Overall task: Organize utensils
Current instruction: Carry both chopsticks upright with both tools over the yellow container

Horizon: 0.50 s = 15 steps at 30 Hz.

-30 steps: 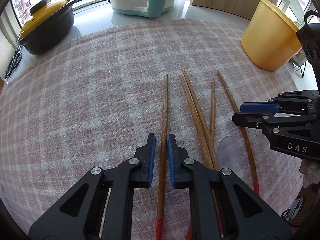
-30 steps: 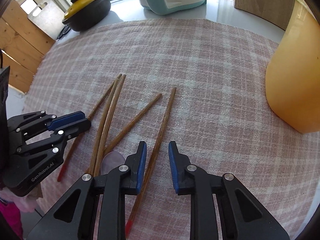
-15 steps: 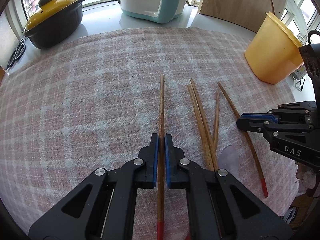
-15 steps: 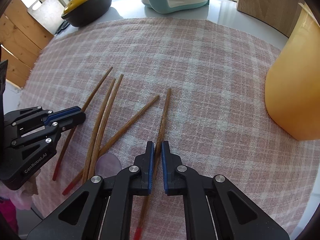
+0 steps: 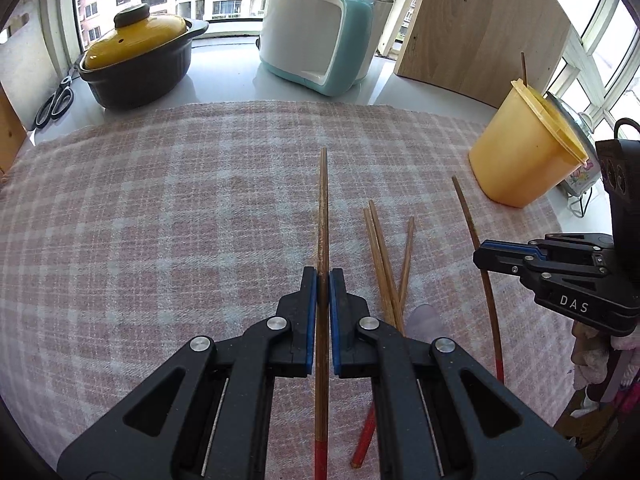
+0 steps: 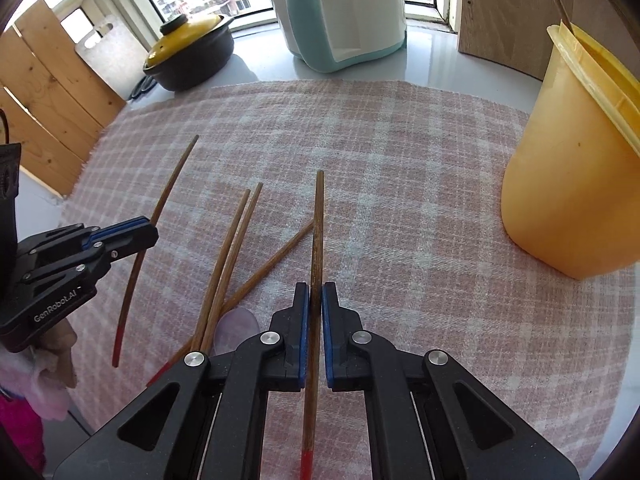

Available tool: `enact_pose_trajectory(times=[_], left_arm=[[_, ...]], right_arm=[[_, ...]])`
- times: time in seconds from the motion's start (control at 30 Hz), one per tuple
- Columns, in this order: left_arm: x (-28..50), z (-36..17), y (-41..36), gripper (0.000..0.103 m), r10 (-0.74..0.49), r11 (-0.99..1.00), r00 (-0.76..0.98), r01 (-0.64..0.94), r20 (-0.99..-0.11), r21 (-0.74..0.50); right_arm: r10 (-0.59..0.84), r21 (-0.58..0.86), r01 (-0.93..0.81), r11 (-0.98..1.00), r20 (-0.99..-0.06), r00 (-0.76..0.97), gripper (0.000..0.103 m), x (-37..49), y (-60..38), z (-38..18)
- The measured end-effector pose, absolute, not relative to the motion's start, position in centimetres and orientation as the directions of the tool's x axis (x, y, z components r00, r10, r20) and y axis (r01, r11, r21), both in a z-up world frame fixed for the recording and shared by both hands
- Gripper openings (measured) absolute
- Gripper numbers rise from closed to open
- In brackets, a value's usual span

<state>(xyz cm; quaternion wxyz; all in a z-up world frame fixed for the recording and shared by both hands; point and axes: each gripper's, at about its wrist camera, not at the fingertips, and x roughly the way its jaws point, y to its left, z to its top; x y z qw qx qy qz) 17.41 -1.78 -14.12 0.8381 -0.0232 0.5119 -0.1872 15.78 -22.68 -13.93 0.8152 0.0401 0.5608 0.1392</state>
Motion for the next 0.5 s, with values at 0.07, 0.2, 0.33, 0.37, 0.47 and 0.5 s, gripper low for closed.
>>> enact_pose_trajectory(times=[0.07, 0.2, 0.33, 0.37, 0.47, 0.5], left_arm=[[17.2, -13.5, -1.5, 0.004, -0.351, 0.927, 0.417, 0.284, -0.838, -0.246], [16.6, -12.2, -1.4, 0.004, -0.372, 0.922, 0.448, 0.278, -0.813, -0.269], [16.3, -10.7, -1.7, 0.004, -0.394, 0.915, 0.479, 0.280, -0.784, -0.289], [16.2, -10.3, -1.8, 0.004, -0.400, 0.913, 0.487, 0.282, -0.776, -0.294], [16.2, -9.0, -2.4, 0.004, -0.418, 0.906, 0.510, 0.288, -0.752, -0.309], [16.3, -8.6, -2.7, 0.004, -0.425, 0.904, 0.517, 0.290, -0.743, -0.315]], right_arm=[[0.268, 0.210, -0.194, 0.958, -0.898, 0.350, 0.005, 15.3, -22.7, -13.3], [0.264, 0.196, -0.204, 0.959, -0.879, 0.397, 0.005, 14.6, -23.0, -11.9], [0.273, 0.200, -0.205, 0.958, -0.855, 0.441, 0.005, 14.2, -24.0, -10.4], [0.274, 0.199, -0.207, 0.958, -0.850, 0.451, 0.005, 14.1, -24.1, -10.0], [0.272, 0.187, -0.217, 0.958, -0.834, 0.481, 0.005, 13.9, -24.6, -8.9], [0.272, 0.185, -0.219, 0.958, -0.829, 0.489, 0.005, 13.9, -24.8, -8.6]])
